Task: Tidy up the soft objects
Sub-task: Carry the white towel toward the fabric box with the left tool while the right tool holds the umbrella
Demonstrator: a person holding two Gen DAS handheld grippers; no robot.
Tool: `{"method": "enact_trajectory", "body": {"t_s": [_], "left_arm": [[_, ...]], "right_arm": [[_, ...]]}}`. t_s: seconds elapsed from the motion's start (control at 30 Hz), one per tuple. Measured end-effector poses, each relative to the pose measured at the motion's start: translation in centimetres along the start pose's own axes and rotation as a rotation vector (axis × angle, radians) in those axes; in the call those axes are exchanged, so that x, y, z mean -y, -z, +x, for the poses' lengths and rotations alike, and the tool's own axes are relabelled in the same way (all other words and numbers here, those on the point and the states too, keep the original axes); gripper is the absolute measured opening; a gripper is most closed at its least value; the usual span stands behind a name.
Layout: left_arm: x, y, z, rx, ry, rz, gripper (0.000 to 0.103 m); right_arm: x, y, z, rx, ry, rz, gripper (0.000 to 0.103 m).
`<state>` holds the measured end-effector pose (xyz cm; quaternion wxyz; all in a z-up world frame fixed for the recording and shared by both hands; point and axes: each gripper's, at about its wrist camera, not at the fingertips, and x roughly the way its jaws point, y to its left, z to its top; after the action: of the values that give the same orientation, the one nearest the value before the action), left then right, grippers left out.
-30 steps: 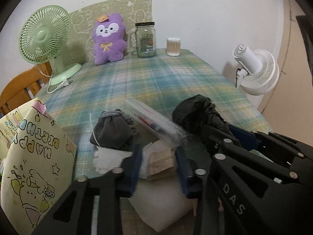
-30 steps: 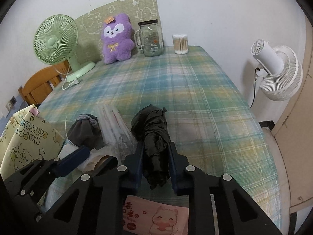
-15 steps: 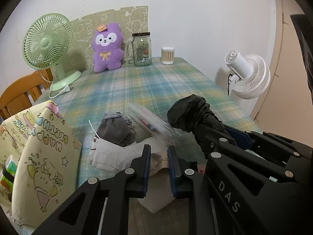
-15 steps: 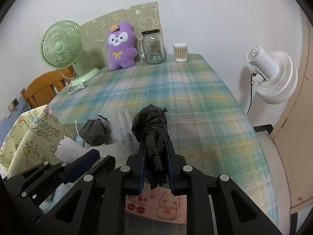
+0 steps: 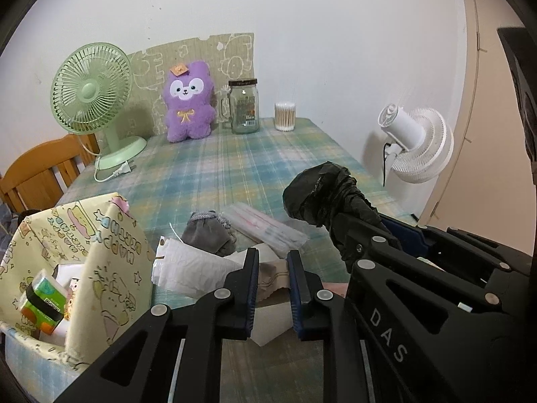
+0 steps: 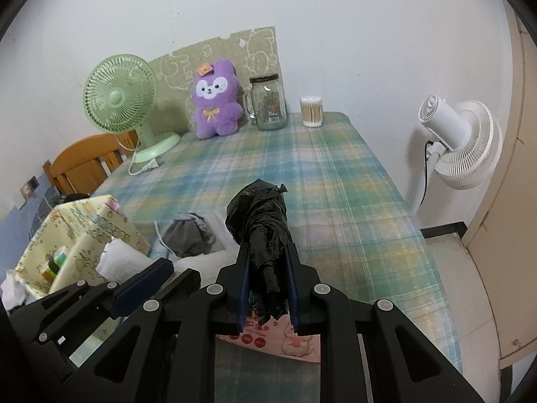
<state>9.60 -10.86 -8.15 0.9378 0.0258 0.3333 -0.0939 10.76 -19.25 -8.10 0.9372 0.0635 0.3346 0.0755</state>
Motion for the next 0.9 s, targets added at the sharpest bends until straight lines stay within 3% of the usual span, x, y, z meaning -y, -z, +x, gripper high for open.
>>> {"method": "enact_trajectory", "body": {"t_s": [0.9], "left_arm": [[-1.6, -2.1, -7.1, 0.11, -0.008, -0.038, 0.015]], "right_arm": [[-3.6, -2.6, -7.2, 0.109, -0.002, -0.009, 0.022]]}}
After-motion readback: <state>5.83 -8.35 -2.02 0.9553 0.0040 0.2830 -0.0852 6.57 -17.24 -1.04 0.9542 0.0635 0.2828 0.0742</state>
